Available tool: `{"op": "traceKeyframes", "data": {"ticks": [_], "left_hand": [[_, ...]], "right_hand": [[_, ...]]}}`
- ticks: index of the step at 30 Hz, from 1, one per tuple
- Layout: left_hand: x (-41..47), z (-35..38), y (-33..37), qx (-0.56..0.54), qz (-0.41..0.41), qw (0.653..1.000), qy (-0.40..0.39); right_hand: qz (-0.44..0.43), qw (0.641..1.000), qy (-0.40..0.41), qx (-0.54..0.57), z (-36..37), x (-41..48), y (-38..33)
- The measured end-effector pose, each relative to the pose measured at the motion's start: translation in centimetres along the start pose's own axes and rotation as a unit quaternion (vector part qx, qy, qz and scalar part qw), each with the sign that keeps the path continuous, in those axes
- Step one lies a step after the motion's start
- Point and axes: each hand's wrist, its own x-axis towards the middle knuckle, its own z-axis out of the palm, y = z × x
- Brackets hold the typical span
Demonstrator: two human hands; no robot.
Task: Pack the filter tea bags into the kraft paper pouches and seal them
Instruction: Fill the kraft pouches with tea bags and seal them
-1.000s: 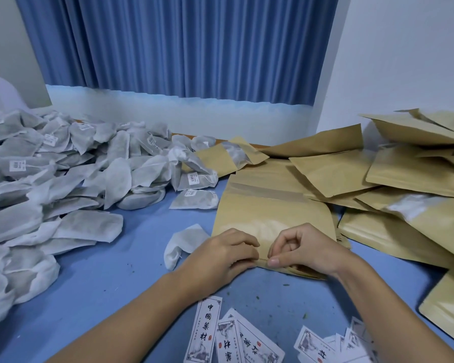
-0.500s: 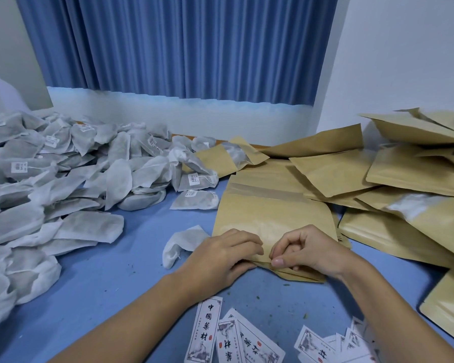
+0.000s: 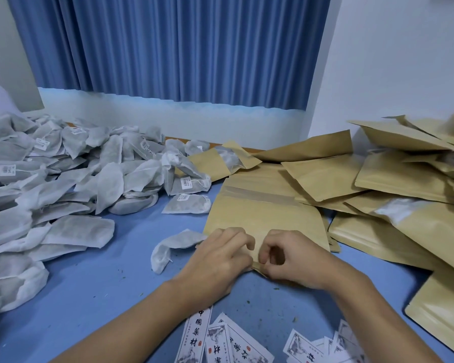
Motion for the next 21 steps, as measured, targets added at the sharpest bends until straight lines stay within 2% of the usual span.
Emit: {"op": "traceKeyframes", "data": {"ticks": [2,3,6,8,11,13,15,17,19,21], "left_hand": [[-0.1,-0.1,0.1,0.004,-0.008,1.000,0.011],[0.1,-0.1,0.2,0.015,-0.004,1.000,0.023],[1.1,-1.0,-0.1,0.032,-0.008,0.997,0.072],[1.6,-1.5,-0.3,0.042,-0.005,0.995,0.090],[1.4,-1.8,0.9,0.041,0.060,0.992,0.101],[1.5,-2.1,1.6,0.062,0.072,0.987,0.130],[1.9,-2.6,1.6,0.102,0.059,0.982,0.145],[2.0,-2.8,1.6,0.102,0.069,0.982,0.140],[1.7,-2.9,1.8,0.075,0.067,0.989,0.109],[1.8,-3.2,2.1,0.063,0.020,0.997,0.039]], "right_hand": [[-0.016,0.990,0.022,-0.140,-0.5,0.0,-0.8],[-0.028,0.984,0.055,-0.167,-0.8,0.0,-1.1],[-0.069,0.968,0.181,-0.159,-1.1,-0.2,-2.0],[-0.082,0.944,0.273,-0.168,-1.3,-0.3,-2.3],[-0.045,0.904,0.405,-0.127,-3.2,-0.2,-1.8],[-0.048,0.912,0.388,-0.127,-4.1,-0.2,-2.1],[-0.039,0.936,0.288,-0.198,-3.9,0.1,-3.2],[-0.006,0.943,0.201,-0.264,-2.7,0.5,-4.5],[0.055,0.939,0.201,-0.272,-2.4,0.8,-4.9],[0.113,0.925,0.234,-0.277,-2.7,0.7,-4.8]]}}
